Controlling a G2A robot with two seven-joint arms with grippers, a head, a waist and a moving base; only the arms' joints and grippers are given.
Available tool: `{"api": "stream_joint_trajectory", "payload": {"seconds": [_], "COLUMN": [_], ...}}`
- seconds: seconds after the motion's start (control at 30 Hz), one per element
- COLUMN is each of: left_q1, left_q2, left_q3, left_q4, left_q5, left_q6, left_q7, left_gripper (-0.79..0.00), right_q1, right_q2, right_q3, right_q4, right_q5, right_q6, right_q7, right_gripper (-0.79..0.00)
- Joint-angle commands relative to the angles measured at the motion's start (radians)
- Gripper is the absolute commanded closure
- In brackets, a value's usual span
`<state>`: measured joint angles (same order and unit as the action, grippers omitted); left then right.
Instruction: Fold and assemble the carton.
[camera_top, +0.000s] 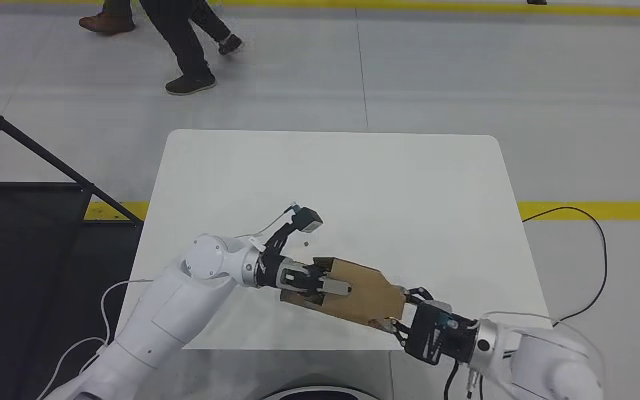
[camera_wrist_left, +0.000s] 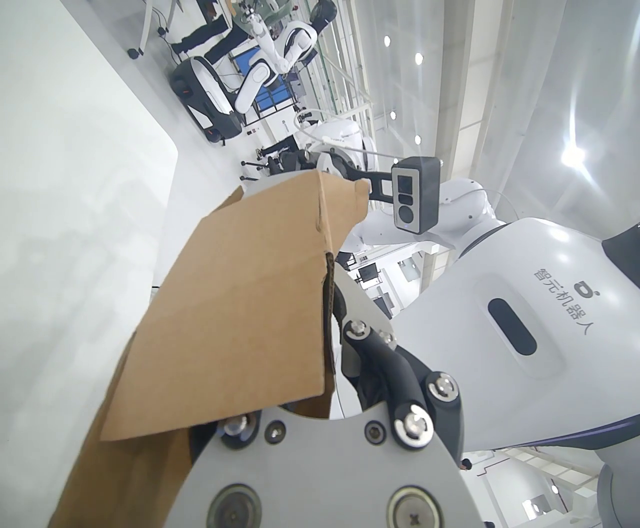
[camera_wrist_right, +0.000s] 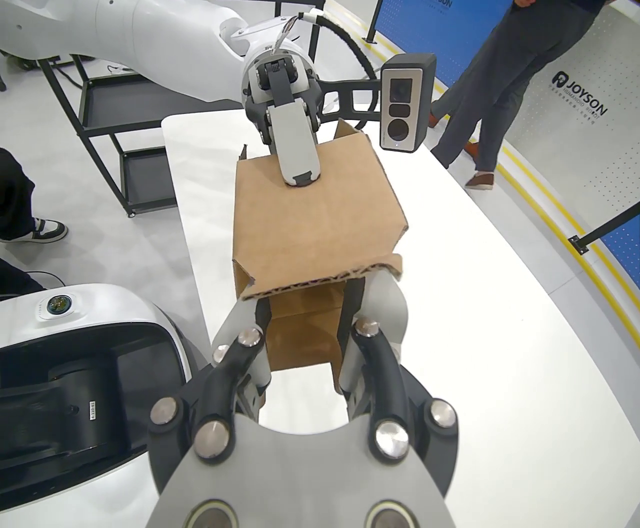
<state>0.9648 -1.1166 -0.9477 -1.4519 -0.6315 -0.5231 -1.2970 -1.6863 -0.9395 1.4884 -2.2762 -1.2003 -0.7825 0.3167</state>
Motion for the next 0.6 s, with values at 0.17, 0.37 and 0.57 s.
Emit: {"api": "stream_joint_trajectory", "payload": {"seconds": [0.17, 0.37, 0.57], "left_q1": [-0.005, -0.007, -0.008], "left_q2": [-0.002, -0.002, -0.002], "left_q3": [0.009, 0.011, 0.013], "left_q4": [0.004, 0.006, 0.006], "left_q5": [0.002, 0.001, 0.002], "left_q6": [0.002, 0.001, 0.002], "left_q7": [-0.002, -0.001, -0.002], "left_gripper": [0.0, 0.0, 0.0], "right_q1": [0.029, 0.047, 0.063], "right_q2": [-0.001, -0.003, -0.003], "right_q3": [-0.03, -0.047, -0.069], "right_q4": [0.007, 0.012, 0.015], "right_q5": [0.015, 0.024, 0.026], "right_q6": [0.019, 0.035, 0.037], "right_q7": [0.016, 0.022, 0.035], "right_gripper": [-0.326, -0.329, -0.336]}}
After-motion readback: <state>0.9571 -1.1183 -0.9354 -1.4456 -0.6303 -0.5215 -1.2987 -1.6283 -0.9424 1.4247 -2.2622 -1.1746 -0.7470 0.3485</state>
